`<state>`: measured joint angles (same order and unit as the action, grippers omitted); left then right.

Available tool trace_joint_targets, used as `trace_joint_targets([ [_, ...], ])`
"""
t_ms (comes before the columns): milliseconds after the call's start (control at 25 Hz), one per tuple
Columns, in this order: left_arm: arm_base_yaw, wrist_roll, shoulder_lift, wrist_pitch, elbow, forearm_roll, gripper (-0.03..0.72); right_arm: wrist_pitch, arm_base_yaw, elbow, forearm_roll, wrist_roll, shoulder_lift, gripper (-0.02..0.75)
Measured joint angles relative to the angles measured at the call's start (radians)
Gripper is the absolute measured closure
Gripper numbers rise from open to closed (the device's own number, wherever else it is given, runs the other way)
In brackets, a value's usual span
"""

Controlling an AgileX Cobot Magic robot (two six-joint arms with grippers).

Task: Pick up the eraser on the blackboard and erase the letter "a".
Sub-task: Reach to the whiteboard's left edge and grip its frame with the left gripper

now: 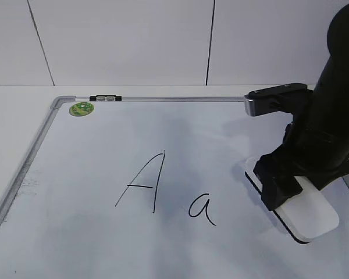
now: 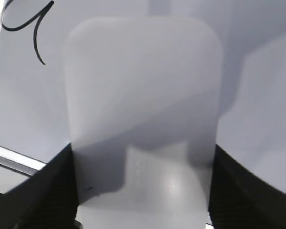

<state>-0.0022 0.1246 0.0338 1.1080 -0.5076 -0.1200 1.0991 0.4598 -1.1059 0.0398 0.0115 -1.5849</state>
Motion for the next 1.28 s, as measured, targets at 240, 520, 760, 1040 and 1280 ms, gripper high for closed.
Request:
trace_joint_targets([
  [240, 0.0, 0.0, 0.244, -0.075, -0.06, -0.018, 0.453, 0.0, 0.0, 0.0, -0.004, 0.0, -0.009, 0.207],
  [520, 0.0, 0.0, 0.647, -0.177, -0.199, -0.096, 0.452, 0.001, 0.0, 0.0, -0.004, 0.0, -0.009, 0.207],
  [760, 0.0, 0.0, 1.006, -0.19, -0.365, -0.127, 0.452, -0.027, 0.0, 0.0, -0.004, 0.0, -0.009, 0.207],
  [1040, 0.0, 0.0, 1.36, -0.212, -0.513, -0.175, 0.452, -0.046, 0.0, 0.0, -0.006, 0.006, -0.009, 0.207],
  [1280, -0.003, 0.0, 1.593, -0.238, -0.62, -0.202, 0.45, -0.046, 0.0, 0.0, -0.04, 0.008, -0.009, 0.207],
])
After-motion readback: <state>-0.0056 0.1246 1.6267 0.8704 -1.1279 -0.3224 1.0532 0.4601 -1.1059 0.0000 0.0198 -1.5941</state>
